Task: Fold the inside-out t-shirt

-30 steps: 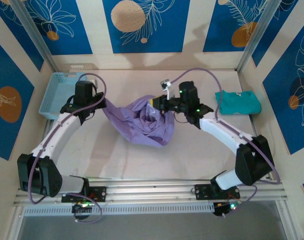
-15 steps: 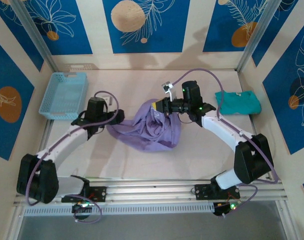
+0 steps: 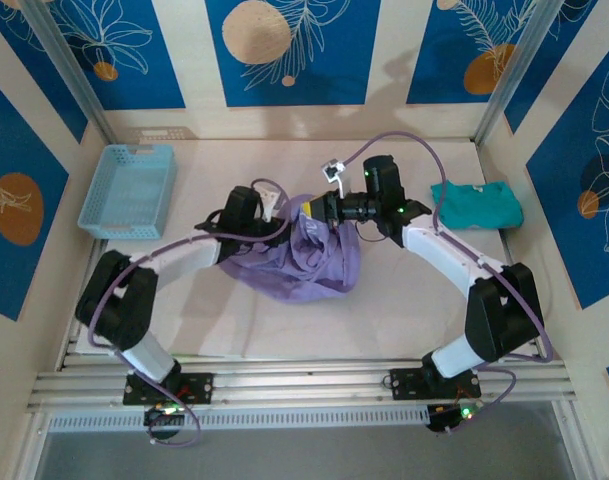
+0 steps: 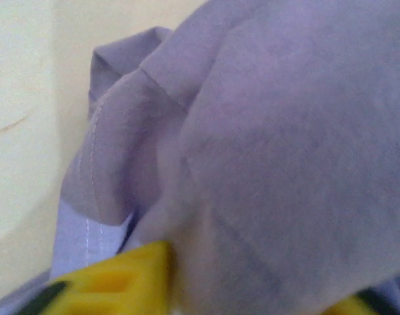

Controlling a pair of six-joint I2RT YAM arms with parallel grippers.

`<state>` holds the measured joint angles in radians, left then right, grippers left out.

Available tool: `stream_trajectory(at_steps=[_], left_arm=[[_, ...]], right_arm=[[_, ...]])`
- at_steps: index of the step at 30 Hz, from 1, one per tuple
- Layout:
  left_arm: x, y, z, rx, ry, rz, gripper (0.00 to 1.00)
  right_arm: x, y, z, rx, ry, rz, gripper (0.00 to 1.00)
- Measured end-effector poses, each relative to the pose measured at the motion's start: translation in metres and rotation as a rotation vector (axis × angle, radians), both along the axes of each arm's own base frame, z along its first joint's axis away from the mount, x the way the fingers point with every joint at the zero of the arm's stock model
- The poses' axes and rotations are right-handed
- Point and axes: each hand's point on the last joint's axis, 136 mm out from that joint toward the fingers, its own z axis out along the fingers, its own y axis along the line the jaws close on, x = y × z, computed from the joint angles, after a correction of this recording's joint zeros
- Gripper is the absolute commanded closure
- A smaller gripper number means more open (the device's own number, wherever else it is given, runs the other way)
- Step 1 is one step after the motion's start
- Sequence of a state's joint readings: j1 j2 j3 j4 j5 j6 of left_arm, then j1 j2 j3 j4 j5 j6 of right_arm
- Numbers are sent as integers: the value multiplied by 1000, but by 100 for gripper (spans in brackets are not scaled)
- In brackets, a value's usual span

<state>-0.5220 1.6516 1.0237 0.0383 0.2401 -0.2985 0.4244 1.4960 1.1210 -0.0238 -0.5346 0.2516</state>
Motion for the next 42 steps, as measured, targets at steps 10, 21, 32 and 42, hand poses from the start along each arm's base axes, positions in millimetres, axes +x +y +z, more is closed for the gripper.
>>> stream_trajectory(at_steps=[10,21,32,42], left_arm=[[75,99,26,-137,65,407,98],[6,137,-18,17,190,492,30],[-101,1,23,-46,80,73,29],[-78,-34,-48,51,169,56,100]], right_arm=[[-33,-57,119,189,-253,-19,100],[-11,-32,39,177,57,-84,100],[0,-33,32,177,124,-179,100],[7,-54,43,202,180,-301,100]])
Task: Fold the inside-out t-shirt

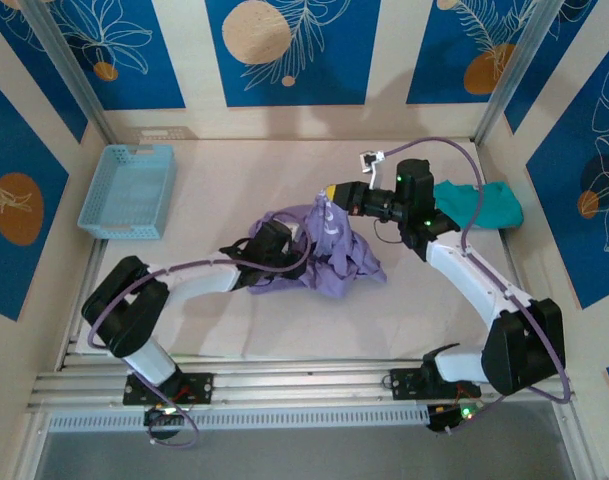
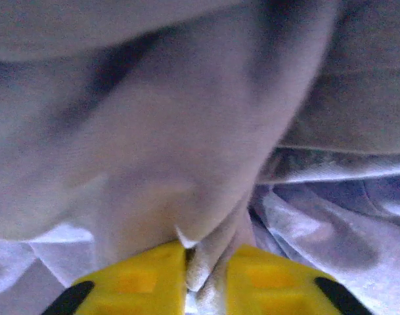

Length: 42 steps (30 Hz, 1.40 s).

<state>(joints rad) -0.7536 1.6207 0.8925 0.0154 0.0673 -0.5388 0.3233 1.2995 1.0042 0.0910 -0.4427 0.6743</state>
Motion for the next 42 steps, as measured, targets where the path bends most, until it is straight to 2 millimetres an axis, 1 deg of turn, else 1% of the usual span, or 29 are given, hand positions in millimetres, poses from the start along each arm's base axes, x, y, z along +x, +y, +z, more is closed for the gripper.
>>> stream_trajectory(at_steps=[1,3,4,5,6,7,8,10,11,12,14,15,16,17,18,20,21,22,23,25,27,31,33,36,38,39,42], left_arm=[[6,3,9,-31,-11,12,100],[16,15,33,-94,-56,32,100],[22,27,53,-138,-92,54,100],[25,37,70,-175,-120,68,100],[29,52,94,-226,-165,93,100],[32,70,119,-276,-218,121,100],[34,83,140,-312,-266,141,100],[34,109,175,-362,-362,187,100],[32,118,186,-373,-396,201,100],[32,121,189,-370,-409,208,100],[33,124,182,-342,-406,215,100],[35,125,173,-320,-390,218,100],[38,125,160,-292,-370,219,100],[42,124,142,-259,-336,222,100],[44,125,121,-222,-297,225,97],[40,127,75,-140,-207,222,86],[36,128,58,-104,-173,217,78],[32,131,46,-61,-154,212,68],[27,132,38,-20,-148,198,61],[23,129,39,22,-176,175,54],[18,121,51,44,-234,137,50],[2,93,89,3,-377,20,50],[-4,75,102,-41,-420,-52,51],[-7,49,104,-88,-417,-140,51],[-4,31,102,-112,-402,-186,50],[-2,26,101,-119,-397,-201,50],[6,2,104,-154,-393,-248,50]], right_arm=[[2,-6,5,1,5,-16,100],[7,-20,21,6,-3,-47,100],[8,-27,33,11,-15,-58,100],[8,-34,49,17,-40,-67,100],[8,-40,61,18,-59,-75,100],[5,-46,79,22,-88,-79,100],[2,-51,95,23,-121,-81,100],[-8,-58,120,28,-181,-76,100],[-13,-60,128,32,-201,-71,100],[-17,-60,133,39,-215,-61,100],[-24,-57,135,62,-212,-23,100],[-23,-55,131,71,-198,-10,100],[-22,-50,125,83,-180,13,100],[-20,-44,117,96,-151,38,100],[-17,-38,108,106,-120,60,100],[-9,-24,87,120,-45,103,100],[-6,-19,78,125,-9,121,100],[-5,-12,70,128,22,141,100],[-3,-7,63,131,45,158,100],[-2,-1,56,135,72,184,100],[-3,1,52,136,85,201,100],[-6,2,51,136,87,227,100],[-7,3,50,134,83,235,100],[-8,3,51,134,79,243,100],[-9,3,51,134,78,246,100],[-9,3,51,134,78,246,100],[-9,3,50,132,77,248,100]])
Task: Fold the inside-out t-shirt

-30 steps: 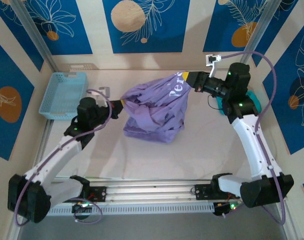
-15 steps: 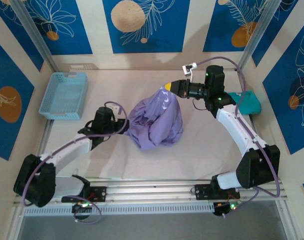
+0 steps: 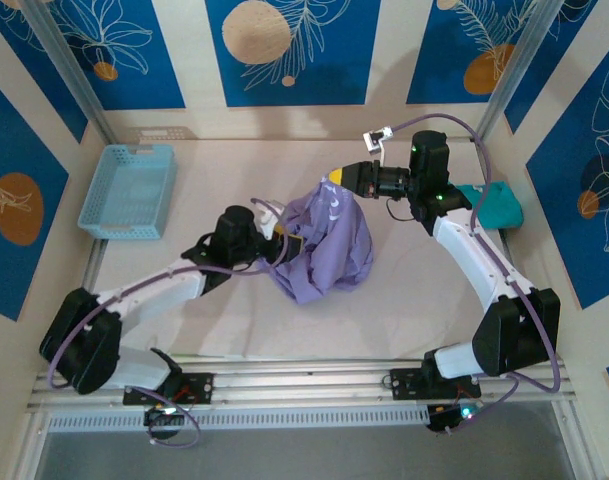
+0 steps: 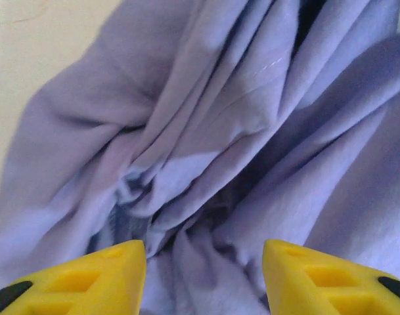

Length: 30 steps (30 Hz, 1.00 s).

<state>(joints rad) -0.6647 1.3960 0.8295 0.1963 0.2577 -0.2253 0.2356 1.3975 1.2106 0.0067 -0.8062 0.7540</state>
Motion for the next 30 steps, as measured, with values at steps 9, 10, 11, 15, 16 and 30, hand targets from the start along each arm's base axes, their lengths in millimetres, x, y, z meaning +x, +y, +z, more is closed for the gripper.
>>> stream_trajectory(at_steps=[9,10,11,15,16,30], left_arm=[[30,-35,23,-59,-45,-35,94],[32,-37,24,-58,-49,-38,100],[33,-38,25,-58,-53,-42,100],[29,-37,30,-60,-51,-51,100],[26,-35,33,-60,-49,-54,100],[-30,12,250,-399,-262,-13,100]], right_arm=[[-1,0,-3,-7,-8,7,100],[-1,-1,-4,-9,-6,7,100],[-1,-2,-6,-13,-4,6,100],[3,-10,-13,-41,2,-17,100],[5,-12,-14,-56,1,-30,100],[50,-10,34,-351,-257,-251,86]])
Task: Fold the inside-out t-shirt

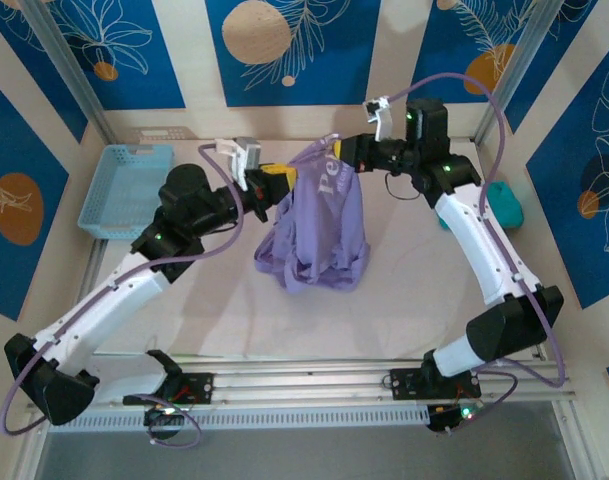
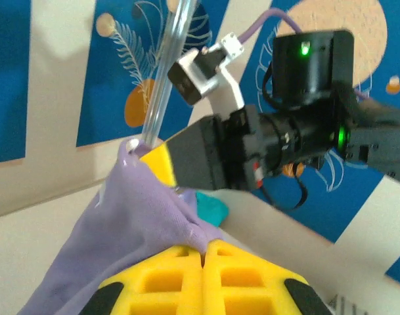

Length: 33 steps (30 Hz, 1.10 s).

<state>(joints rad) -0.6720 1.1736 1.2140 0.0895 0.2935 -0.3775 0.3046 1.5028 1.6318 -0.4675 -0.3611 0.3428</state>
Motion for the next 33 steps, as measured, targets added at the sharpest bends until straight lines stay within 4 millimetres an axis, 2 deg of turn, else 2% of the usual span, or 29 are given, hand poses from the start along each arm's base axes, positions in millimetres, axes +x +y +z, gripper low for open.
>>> stream_trajectory(at_steps=[2,5,8,10,13,15,18,19,21,23,25,26,28,30,32,33], left_arm=[[7,3,-4,0,41,38,100],[19,8,-22,41,118,109,100],[26,15,-32,68,168,170,100],[28,19,-34,76,185,195,100],[30,23,-37,88,202,223,100],[31,24,-40,97,211,232,100],[32,24,-40,104,217,235,100],[32,25,-39,105,217,238,100],[32,25,-38,107,219,241,100],[32,26,-36,108,220,245,100],[33,26,-34,106,217,249,100],[33,27,-32,104,215,250,100],[33,28,-28,104,209,255,100],[34,30,-23,105,199,263,100],[37,36,-7,96,167,279,100],[39,38,1,89,150,285,100]], right_arm=[[8,3,-6,-56,-6,-31,75],[15,-7,-22,-140,3,-97,61],[5,-14,-39,-197,-2,-121,51],[-21,-11,-56,-218,-6,-93,47],[-73,2,-80,-225,-20,0,43],[-103,16,-92,-203,-44,76,36],[-139,39,-121,-177,-53,179,34],[-147,47,-135,-176,-44,208,35],[-154,56,-165,-188,-10,238,44],[-154,61,-186,-203,23,241,70],[-149,65,-194,-206,40,229,92],[-146,65,-193,-204,33,219,98],[-139,64,-186,-202,9,196,100],[-128,55,-167,-201,-35,154,100],[-112,37,-130,-178,-102,85,100],[-103,26,-104,-159,-151,42,100]])
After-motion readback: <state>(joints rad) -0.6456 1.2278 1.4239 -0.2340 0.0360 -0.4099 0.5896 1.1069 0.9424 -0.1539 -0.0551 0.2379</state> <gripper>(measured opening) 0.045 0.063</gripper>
